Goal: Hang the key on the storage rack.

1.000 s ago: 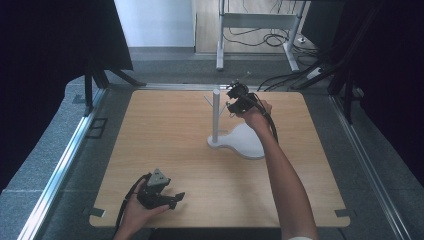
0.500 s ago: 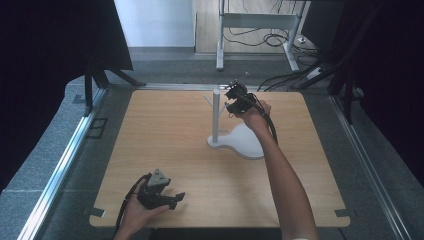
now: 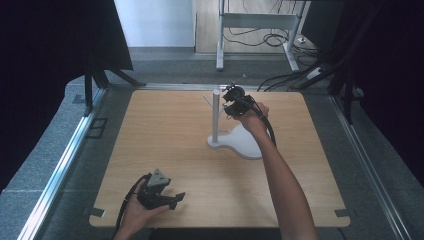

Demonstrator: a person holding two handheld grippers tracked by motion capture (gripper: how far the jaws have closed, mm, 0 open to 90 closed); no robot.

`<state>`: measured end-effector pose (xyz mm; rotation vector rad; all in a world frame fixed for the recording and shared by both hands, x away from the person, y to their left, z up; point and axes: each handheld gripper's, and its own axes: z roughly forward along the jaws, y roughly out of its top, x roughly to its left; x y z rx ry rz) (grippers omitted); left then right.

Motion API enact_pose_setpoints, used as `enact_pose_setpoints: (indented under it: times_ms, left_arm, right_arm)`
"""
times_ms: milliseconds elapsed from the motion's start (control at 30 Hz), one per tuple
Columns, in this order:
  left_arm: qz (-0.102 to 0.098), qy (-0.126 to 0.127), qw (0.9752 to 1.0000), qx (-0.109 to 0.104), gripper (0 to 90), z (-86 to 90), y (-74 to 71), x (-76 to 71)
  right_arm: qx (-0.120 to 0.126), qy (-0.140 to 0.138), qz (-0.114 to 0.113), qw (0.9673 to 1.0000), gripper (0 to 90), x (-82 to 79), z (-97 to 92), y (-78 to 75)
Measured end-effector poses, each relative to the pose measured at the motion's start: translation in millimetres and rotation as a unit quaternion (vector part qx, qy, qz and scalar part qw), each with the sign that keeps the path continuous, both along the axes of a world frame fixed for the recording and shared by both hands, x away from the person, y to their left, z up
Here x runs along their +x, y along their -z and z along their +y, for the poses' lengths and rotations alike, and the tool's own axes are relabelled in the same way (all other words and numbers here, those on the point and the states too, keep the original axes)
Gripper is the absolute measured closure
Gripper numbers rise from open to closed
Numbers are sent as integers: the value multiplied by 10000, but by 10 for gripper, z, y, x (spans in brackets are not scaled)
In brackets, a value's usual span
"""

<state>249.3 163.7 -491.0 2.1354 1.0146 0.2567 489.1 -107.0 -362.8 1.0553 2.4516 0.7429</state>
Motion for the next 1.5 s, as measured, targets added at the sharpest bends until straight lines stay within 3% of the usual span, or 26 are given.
enact_pose_setpoints:
  times_ms: [233,767,1067,1500]
  left_arm:
    - [0,21,10000,30,252,-14,2,-2]
    - [-4,23,10000,47,252,-42,19,-3]
    - [-2,39,10000,67,252,-47,15,-6]
    - [-1,61,9999,122,252,-82,27,-10]
  right_arm:
    - [-55,-78,-35,9999,845,-50,29,10]
    - [88,-313,37,9995,838,-186,79,130]
    - [237,-376,96,9990,683,-257,19,154]
    - [547,-444,-74,9975,594,-524,-202,131]
